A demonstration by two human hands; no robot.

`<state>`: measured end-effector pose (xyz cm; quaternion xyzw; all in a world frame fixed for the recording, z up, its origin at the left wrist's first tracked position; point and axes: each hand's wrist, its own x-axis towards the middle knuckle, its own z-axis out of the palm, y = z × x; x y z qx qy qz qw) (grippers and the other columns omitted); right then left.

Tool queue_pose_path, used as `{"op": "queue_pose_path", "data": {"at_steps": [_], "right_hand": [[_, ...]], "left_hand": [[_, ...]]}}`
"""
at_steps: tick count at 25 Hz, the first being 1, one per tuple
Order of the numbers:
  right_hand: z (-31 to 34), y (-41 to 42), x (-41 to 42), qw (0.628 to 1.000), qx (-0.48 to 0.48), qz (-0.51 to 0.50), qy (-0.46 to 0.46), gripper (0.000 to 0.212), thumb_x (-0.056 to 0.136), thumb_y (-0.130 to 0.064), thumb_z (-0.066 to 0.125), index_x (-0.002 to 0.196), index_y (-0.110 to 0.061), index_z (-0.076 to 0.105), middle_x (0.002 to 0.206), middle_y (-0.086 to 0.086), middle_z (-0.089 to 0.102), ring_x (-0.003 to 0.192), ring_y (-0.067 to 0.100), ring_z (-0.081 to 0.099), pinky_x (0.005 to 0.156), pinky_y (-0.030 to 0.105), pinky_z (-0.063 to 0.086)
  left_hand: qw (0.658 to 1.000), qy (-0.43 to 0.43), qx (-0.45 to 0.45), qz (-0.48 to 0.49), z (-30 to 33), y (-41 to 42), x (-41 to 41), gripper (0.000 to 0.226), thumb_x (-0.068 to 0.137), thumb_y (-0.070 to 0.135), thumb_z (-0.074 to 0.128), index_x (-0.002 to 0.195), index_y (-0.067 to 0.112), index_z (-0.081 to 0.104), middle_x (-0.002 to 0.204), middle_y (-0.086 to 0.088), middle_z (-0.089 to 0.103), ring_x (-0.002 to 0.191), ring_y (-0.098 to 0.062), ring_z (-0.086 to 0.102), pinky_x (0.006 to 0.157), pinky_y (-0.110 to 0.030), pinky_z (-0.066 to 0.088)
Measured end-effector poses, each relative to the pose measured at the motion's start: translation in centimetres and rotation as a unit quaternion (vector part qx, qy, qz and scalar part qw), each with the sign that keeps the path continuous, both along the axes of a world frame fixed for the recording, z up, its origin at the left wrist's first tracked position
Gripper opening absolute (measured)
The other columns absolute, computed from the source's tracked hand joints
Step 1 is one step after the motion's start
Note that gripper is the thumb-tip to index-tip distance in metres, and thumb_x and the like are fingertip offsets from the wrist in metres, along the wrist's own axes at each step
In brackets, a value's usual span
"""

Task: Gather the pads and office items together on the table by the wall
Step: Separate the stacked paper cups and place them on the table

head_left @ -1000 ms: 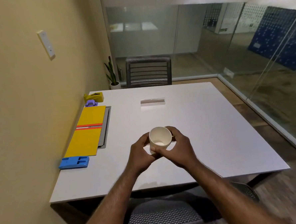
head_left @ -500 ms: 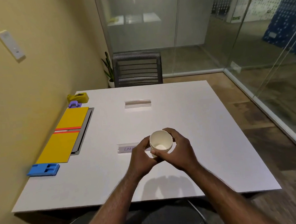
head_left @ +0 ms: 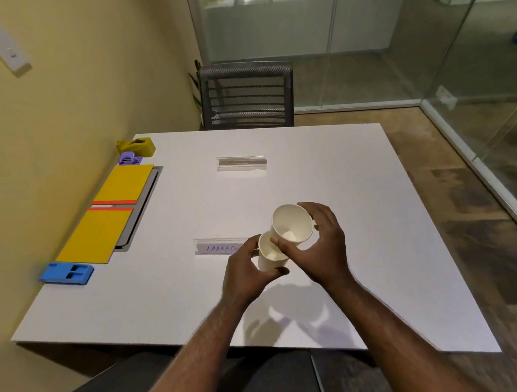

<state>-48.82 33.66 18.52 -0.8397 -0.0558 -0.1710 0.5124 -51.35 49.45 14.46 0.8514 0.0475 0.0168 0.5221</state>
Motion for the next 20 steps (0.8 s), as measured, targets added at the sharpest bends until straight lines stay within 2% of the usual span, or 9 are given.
{"op": "queue_pose_path", "data": {"at_steps": [2, 4, 8, 10, 12, 16, 20], "right_hand": [[-0.5, -0.6, 1.6, 0.999, 0.014, -0.021, -0.02, 0.071, 0.058, -0.058, 0.079, 0.115, -0.02, 0.061, 0.115, -0.008, 0.058, 0.104, 0.003, 0.056, 0.081, 0.02, 0.048], [-1.6, -1.1, 3.3, 0.999, 0.016, -0.036, -0.024, 0.071, 0.058, -0.056, 0.08, 0.114, -0.018, 0.061, 0.112, -0.006, 0.058, 0.099, 0.002, 0.055, 0.077, 0.019, 0.047], [-6.3, -1.2, 5.7, 0.998, -0.02, -0.036, 0.039, 0.074, 0.054, -0.047, 0.088, 0.115, -0.016, 0.06, 0.106, -0.003, 0.058, 0.088, 0.008, 0.055, 0.074, 0.027, 0.051], [-9.3, -0.7, 6.6, 0.996, -0.05, -0.025, 0.071, 0.076, 0.053, -0.048, 0.089, 0.116, -0.015, 0.06, 0.107, -0.001, 0.06, 0.09, 0.014, 0.059, 0.076, 0.034, 0.054], [-11.6, 0.1, 7.5, 0.993, -0.065, -0.011, 0.097, 0.078, 0.054, -0.048, 0.088, 0.118, -0.013, 0.06, 0.11, 0.002, 0.06, 0.096, 0.019, 0.061, 0.079, 0.037, 0.055], [-15.0, 1.6, 9.3, 0.985, -0.11, 0.007, 0.131, 0.079, 0.059, -0.046, 0.086, 0.123, -0.01, 0.057, 0.118, 0.006, 0.057, 0.104, 0.026, 0.061, 0.086, 0.034, 0.052], [-17.5, 2.2, 10.3, 0.974, -0.15, 0.01, 0.169, 0.083, 0.066, -0.048, 0.081, 0.131, -0.009, 0.049, 0.127, 0.008, 0.05, 0.111, 0.03, 0.058, 0.09, 0.038, 0.051]], "left_hand": [[1.0, 0.005, 0.007, 0.027, -0.8, 0.7, 0.0, 0.075, 0.049, 0.036, 0.092, 0.116, 0.034, 0.059, 0.106, 0.024, 0.066, 0.097, 0.006, 0.061, 0.08, -0.016, 0.048], [0.999, 0.009, 0.011, 0.052, -1.0, 1.3, -0.3, 0.073, 0.05, 0.034, 0.093, 0.114, 0.038, 0.058, 0.105, 0.027, 0.064, 0.096, 0.01, 0.06, 0.076, -0.006, 0.043], [0.995, 0.001, 0.005, 0.104, -1.1, 2.7, -1.0, 0.07, 0.051, 0.025, 0.094, 0.101, 0.05, 0.052, 0.098, 0.03, 0.064, 0.092, 0.019, 0.055, 0.073, 0.002, 0.038], [0.992, 0.0, 0.001, 0.124, -1.0, 3.5, -1.6, 0.069, 0.051, 0.023, 0.094, 0.101, 0.049, 0.053, 0.094, 0.032, 0.065, 0.093, 0.02, 0.055, 0.074, 0.0, 0.039], [0.991, 0.0, -0.005, 0.137, -0.8, 4.4, -2.3, 0.069, 0.052, 0.024, 0.094, 0.107, 0.042, 0.058, 0.099, 0.038, 0.063, 0.096, 0.017, 0.055, 0.078, -0.006, 0.04], [0.99, -0.013, 0.0, 0.143, 0.0, 5.6, -3.5, 0.071, 0.052, 0.024, 0.094, 0.11, 0.041, 0.057, 0.099, 0.044, 0.058, 0.097, 0.017, 0.054, 0.079, -0.01, 0.04], [0.99, -0.013, 0.002, 0.141, 0.1, 6.1, -4.1, 0.074, 0.049, 0.025, 0.094, 0.112, 0.038, 0.057, 0.099, 0.049, 0.056, 0.097, 0.02, 0.053, 0.08, -0.01, 0.039]]}}
